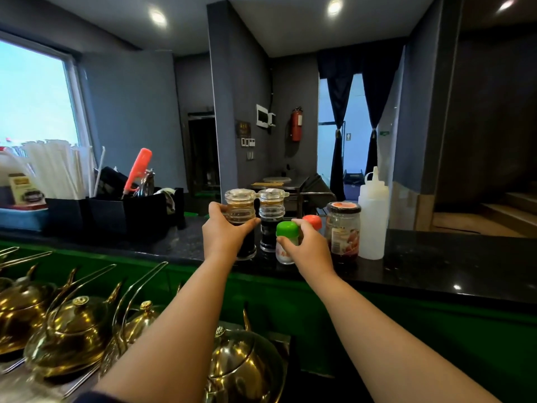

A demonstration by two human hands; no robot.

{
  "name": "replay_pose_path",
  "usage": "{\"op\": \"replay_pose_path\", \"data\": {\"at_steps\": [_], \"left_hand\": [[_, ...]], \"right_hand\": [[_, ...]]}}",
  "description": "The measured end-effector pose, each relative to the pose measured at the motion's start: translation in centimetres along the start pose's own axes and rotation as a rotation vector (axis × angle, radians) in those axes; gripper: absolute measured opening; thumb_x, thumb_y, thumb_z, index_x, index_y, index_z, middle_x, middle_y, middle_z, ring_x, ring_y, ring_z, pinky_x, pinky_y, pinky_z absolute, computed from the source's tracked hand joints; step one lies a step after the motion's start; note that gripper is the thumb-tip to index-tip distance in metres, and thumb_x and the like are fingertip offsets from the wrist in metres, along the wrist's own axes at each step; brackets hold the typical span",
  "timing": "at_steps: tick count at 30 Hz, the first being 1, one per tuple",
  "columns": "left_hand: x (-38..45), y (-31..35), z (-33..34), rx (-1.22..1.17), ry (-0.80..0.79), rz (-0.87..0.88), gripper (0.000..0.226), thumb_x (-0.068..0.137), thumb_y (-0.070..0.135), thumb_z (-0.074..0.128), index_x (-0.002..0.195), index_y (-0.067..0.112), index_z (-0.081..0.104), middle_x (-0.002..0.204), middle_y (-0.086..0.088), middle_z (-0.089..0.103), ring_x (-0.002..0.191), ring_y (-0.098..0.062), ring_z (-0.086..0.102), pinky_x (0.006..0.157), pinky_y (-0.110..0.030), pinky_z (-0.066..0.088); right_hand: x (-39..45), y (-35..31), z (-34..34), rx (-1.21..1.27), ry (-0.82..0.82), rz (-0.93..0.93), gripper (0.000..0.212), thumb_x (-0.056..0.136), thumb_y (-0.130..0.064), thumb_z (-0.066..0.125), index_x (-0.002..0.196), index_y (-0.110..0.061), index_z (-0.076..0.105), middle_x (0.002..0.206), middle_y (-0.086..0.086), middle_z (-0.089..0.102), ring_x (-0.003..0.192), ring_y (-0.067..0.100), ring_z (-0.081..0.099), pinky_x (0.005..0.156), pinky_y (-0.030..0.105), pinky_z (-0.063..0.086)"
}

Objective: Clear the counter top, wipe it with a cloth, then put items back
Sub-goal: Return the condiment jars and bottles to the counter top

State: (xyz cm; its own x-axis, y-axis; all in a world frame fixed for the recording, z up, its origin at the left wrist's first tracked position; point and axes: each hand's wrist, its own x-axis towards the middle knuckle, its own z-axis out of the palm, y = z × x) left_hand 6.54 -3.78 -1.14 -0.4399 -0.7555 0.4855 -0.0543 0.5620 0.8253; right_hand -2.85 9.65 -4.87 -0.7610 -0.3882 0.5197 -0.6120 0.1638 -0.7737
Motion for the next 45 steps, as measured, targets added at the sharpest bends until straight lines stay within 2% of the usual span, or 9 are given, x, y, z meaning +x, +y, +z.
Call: {"op": "replay_pose_path", "data": {"at_steps": [8, 17, 23, 28, 31, 33, 36, 41, 45], "left_hand": [[0.0, -0.5, 1.1, 0.013, 0.040, -0.040, 0.068, 0.065, 0.042, 0.085, 0.112, 0.014, 0.045, 0.111, -0.007, 0.065, 0.091, -0.013, 0.058, 0.070, -0.025, 0.044], [-0.7, -1.6, 1.5, 0.089, -0.028, -0.074, 0.074, 0.070, 0.036, 0.083, 0.126, 0.011, 0.042, 0.127, -0.009, 0.058, 0.117, -0.025, 0.056, 0.086, -0.031, 0.046], [-0.3, -2.8, 1.2, 0.148, -0.118, -0.111, 0.094, 0.065, 0.051, 0.081, 0.139, 0.017, 0.033, 0.133, -0.007, 0.055, 0.124, -0.026, 0.051, 0.092, -0.037, 0.046], [0.4, -5.3, -0.1, 0.327, -0.398, -0.180, 0.127, 0.041, 0.087, 0.065, 0.143, 0.019, 0.033, 0.142, -0.004, 0.050, 0.136, -0.029, 0.038, 0.111, -0.050, 0.033], [0.1, -6.1, -0.1, 0.539, -0.442, -0.050, 0.108, 0.063, 0.085, 0.052, 0.145, 0.016, 0.034, 0.148, -0.005, 0.042, 0.139, -0.024, 0.035, 0.119, -0.045, 0.012], [-0.1, -5.8, 0.0, 0.656, -0.447, -0.012, 0.100, 0.075, 0.080, 0.044, 0.148, 0.014, 0.030, 0.154, -0.007, 0.032, 0.142, -0.025, 0.029, 0.118, -0.042, 0.014], [-0.1, -5.5, 0.1, 0.748, -0.483, -0.012, 0.098, 0.080, 0.078, 0.037, 0.151, 0.012, 0.025, 0.157, -0.007, 0.024, 0.144, -0.027, 0.023, 0.117, -0.041, 0.016], [0.7, -5.6, -0.4, 0.674, -0.563, -0.071, 0.094, 0.081, 0.075, 0.044, 0.151, 0.016, 0.023, 0.158, -0.005, 0.020, 0.144, -0.030, 0.020, 0.116, -0.041, 0.017], [0.8, -5.9, -0.2, 0.705, -0.538, -0.048, 0.094, 0.080, 0.075, 0.043, 0.151, 0.016, 0.023, 0.158, -0.006, 0.022, 0.144, -0.029, 0.020, 0.117, -0.041, 0.016]], "right_hand": [[-0.2, 1.4, 0.6, -0.065, 0.001, -0.013, 0.043, 0.083, -0.037, 0.072, 0.120, -0.022, 0.054, 0.100, -0.003, 0.063, 0.090, 0.015, 0.061, 0.065, 0.024, 0.044], [-0.1, 1.3, 0.5, -0.106, -0.020, 0.011, 0.045, 0.083, -0.039, 0.072, 0.118, -0.020, 0.052, 0.097, -0.005, 0.059, 0.089, 0.015, 0.058, 0.060, 0.023, 0.039], [0.1, 0.0, 0.0, -0.010, 0.126, -0.114, 0.065, 0.084, -0.032, 0.072, 0.140, -0.017, 0.043, 0.133, 0.002, 0.056, 0.123, 0.014, 0.051, 0.096, 0.024, 0.044], [2.8, -3.0, -0.2, -0.119, 0.105, -0.170, 0.063, 0.087, -0.029, 0.069, 0.142, -0.020, 0.041, 0.140, 0.005, 0.049, 0.128, 0.018, 0.047, 0.096, 0.022, 0.037], [4.8, -4.6, -0.2, -0.172, -0.034, -0.122, 0.071, 0.087, -0.024, 0.069, 0.147, -0.028, 0.031, 0.137, 0.008, 0.044, 0.118, 0.021, 0.048, 0.085, 0.021, 0.033], [6.4, -5.1, 0.0, -0.203, -0.137, -0.061, 0.076, 0.086, -0.022, 0.070, 0.148, -0.035, 0.029, 0.135, 0.010, 0.046, 0.104, 0.022, 0.051, 0.080, 0.026, 0.037], [8.1, -5.1, 0.4, -0.250, -0.215, -0.037, 0.072, 0.082, -0.022, 0.073, 0.143, -0.035, 0.037, 0.134, 0.006, 0.054, 0.111, 0.024, 0.056, 0.080, 0.029, 0.043], [9.2, -5.0, 0.5, -0.276, -0.197, -0.026, 0.047, 0.078, -0.028, 0.078, 0.118, -0.031, 0.052, 0.115, -0.002, 0.061, 0.098, 0.020, 0.055, 0.070, 0.029, 0.042], [10.1, -5.1, 0.8, -0.228, -0.195, -0.033, 0.046, 0.073, -0.026, 0.083, 0.111, -0.027, 0.058, 0.114, -0.005, 0.061, 0.103, 0.017, 0.056, 0.078, 0.030, 0.048]]}}
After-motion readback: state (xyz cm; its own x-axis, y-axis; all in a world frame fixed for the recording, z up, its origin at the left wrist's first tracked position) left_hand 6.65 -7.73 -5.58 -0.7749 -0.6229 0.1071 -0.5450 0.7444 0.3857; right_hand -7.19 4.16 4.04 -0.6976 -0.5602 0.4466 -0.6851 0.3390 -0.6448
